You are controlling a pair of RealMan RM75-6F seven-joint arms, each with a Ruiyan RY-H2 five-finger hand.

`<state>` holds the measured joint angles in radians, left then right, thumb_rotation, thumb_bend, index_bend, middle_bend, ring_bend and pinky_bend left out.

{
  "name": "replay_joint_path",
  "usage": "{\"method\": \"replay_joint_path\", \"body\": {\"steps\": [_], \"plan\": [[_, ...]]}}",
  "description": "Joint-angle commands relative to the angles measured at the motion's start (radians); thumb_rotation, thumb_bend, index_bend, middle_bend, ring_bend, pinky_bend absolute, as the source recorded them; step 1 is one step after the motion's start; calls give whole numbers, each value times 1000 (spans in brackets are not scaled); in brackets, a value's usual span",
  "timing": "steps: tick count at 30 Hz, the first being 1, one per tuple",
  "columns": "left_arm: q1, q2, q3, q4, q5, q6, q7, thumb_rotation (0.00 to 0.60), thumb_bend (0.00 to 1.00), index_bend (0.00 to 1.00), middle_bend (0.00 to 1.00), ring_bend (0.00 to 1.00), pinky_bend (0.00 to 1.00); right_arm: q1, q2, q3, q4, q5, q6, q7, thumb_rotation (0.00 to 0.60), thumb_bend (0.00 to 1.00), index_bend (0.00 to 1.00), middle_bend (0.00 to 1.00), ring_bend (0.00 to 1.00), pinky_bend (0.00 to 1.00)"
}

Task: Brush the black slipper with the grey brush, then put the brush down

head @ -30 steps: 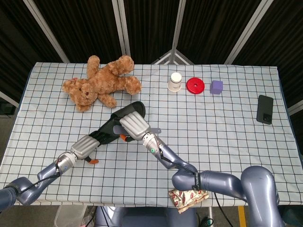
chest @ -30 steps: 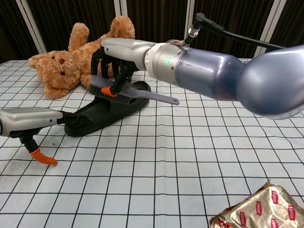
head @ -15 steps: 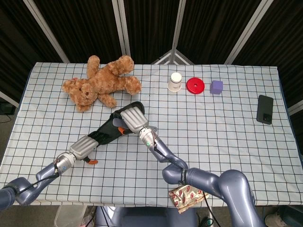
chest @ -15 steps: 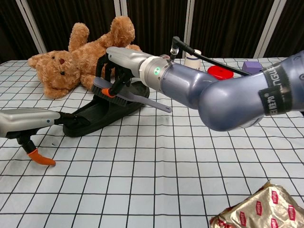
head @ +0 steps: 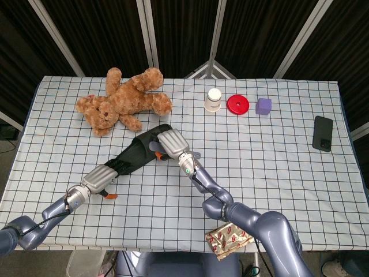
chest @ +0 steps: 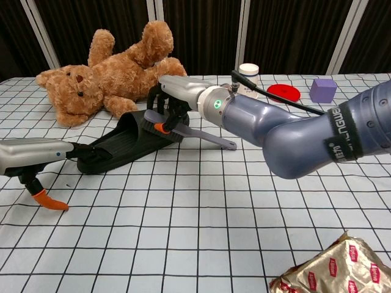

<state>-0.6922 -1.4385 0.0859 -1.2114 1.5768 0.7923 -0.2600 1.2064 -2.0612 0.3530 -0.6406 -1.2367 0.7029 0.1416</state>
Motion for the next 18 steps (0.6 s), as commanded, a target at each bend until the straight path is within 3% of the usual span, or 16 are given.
{"method": "replay_joint_path", "body": {"steps": [1,9,18], "plan": [[-1,-1,2,1,-1,-1,3,578,304,52,50,60,65,-10,3,-13,28,-10,-7,15,600,460,792,672,579,542],[-7,-14,3,11,-6,-7,3,580,303,52,50,60,65,-18,13,-31,38,-33,8,18,600,461,792,672,579,542],[-18,-26,5,26,-2,-9,-11,579,303,52,50,60,65,10,-3,14,-13,-14,57,-28,600,460,801,677,585,542]]}}
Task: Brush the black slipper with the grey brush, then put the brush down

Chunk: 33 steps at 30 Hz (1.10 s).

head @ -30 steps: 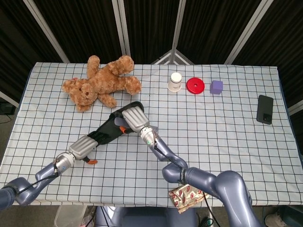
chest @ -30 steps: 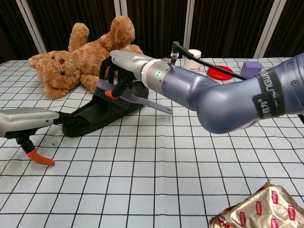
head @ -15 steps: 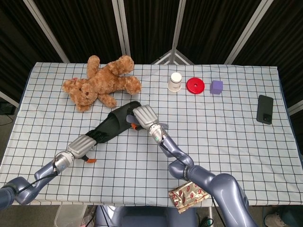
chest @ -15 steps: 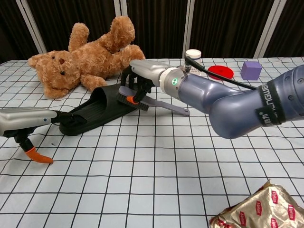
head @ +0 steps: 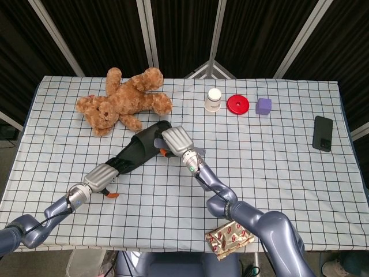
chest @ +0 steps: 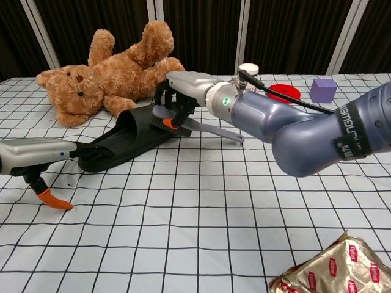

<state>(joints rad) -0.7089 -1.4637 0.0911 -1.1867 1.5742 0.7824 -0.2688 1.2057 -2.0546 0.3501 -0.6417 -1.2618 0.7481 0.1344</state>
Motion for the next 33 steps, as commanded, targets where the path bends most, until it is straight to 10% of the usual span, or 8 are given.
{"method": "replay_joint_path", "body": {"steps": [1,33], "plan": [[-1,-2,0,2,1,2,-4,579,304,52,50,60,65,15,-13,24,-16,17,15,-29,600,461,801,677,585,542],[11,19,19,-31,-3,33,16,577,304,53,49,60,66,1,-57,48,87,97,11,-159,600,461,801,677,585,542]]}}
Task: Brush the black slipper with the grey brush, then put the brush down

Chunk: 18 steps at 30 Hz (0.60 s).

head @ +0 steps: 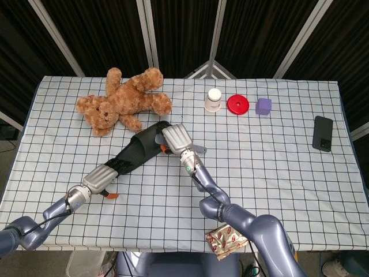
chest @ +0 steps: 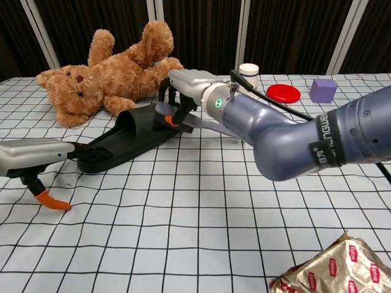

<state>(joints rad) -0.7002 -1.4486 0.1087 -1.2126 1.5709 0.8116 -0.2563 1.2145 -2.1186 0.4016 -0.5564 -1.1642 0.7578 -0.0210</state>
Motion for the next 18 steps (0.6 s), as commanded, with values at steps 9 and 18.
{"method": "replay_joint_path", "body": {"steps": [9,18], "plan": [[30,38,1,-69,34,102,17,513,95,0,12,48,66,-79,102,-24,-162,-27,106,-68,600,461,801,677,585,542],[115,130,33,-172,181,403,-56,348,35,0,0,3,66,-259,323,-83,-585,-36,289,-251,600,461,801,677,585,542]]}}
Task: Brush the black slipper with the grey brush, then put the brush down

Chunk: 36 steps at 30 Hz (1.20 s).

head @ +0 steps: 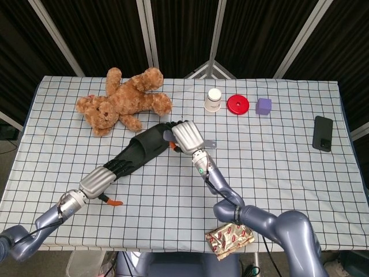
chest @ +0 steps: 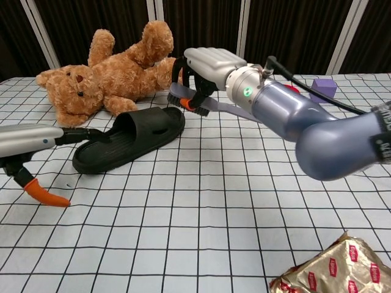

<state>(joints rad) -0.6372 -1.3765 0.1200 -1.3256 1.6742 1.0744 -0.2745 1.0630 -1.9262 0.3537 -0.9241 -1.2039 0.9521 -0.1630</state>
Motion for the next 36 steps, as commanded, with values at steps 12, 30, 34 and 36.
{"method": "replay_joint_path", "body": {"steps": [12,30,34,36], "plan": [[235,170,74,-115,102,395,13,328,34,0,0,0,65,-309,357,-178,-529,58,150,-235,600,460,801,677,585,528],[282,88,72,-16,64,324,28,329,34,0,0,0,65,-381,231,-325,-321,-123,145,-144,600,461,242,358,396,443],[280,83,67,-4,59,307,12,331,34,0,0,0,65,-389,237,-324,-334,-99,118,-166,600,462,0,137,250,382],[279,81,66,-1,61,303,10,331,34,0,0,0,65,-395,240,-318,-351,-88,113,-174,600,462,0,114,229,371]]}}
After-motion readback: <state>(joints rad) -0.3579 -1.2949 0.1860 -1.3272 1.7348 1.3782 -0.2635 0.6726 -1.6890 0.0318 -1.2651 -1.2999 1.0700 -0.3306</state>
